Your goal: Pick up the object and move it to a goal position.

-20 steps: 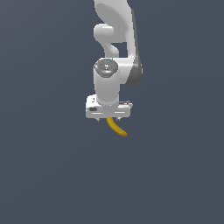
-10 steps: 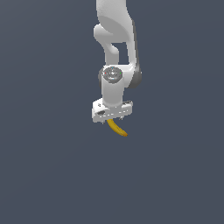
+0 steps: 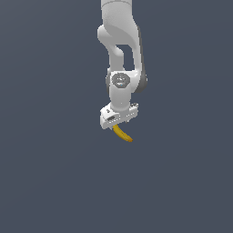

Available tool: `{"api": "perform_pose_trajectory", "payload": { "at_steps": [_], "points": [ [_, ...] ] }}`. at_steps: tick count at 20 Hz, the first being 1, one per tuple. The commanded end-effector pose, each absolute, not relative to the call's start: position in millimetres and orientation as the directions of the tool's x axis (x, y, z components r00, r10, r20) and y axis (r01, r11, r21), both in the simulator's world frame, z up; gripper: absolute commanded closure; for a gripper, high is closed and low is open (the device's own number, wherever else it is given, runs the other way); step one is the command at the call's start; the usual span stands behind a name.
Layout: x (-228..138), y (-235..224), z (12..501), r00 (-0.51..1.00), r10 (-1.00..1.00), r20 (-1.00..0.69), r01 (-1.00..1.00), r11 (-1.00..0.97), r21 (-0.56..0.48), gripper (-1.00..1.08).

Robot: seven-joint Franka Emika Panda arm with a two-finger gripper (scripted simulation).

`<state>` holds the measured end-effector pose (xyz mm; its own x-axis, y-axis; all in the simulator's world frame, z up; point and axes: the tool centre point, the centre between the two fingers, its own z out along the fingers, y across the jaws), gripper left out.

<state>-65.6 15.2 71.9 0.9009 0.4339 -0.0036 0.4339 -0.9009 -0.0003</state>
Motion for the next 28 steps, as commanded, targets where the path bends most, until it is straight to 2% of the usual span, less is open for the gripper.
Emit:
{"api": "perform_pose_trajectory", "payload": {
  "at_steps": [1, 8, 23, 24, 28],
  "points": [
    [-67.8, 16.8, 69.4, 0.893, 0.451, 0.000, 0.451, -0.893, 0.000, -0.92],
    [-68.0, 16.7, 64.6, 0.893, 0.450, -0.001, 0.450, -0.893, 0.000, -0.92],
    [-68.7, 16.9, 18.6, 0.891, 0.454, 0.000, 0.454, -0.891, 0.000, -0.92],
    [-68.7, 16.9, 18.6, 0.891, 0.454, 0.000, 0.454, -0.891, 0.000, 1.08],
    [-68.7, 16.9, 18.6, 0.891, 0.454, 0.000, 0.454, -0.891, 0.000, 1.08]
  ]
}}
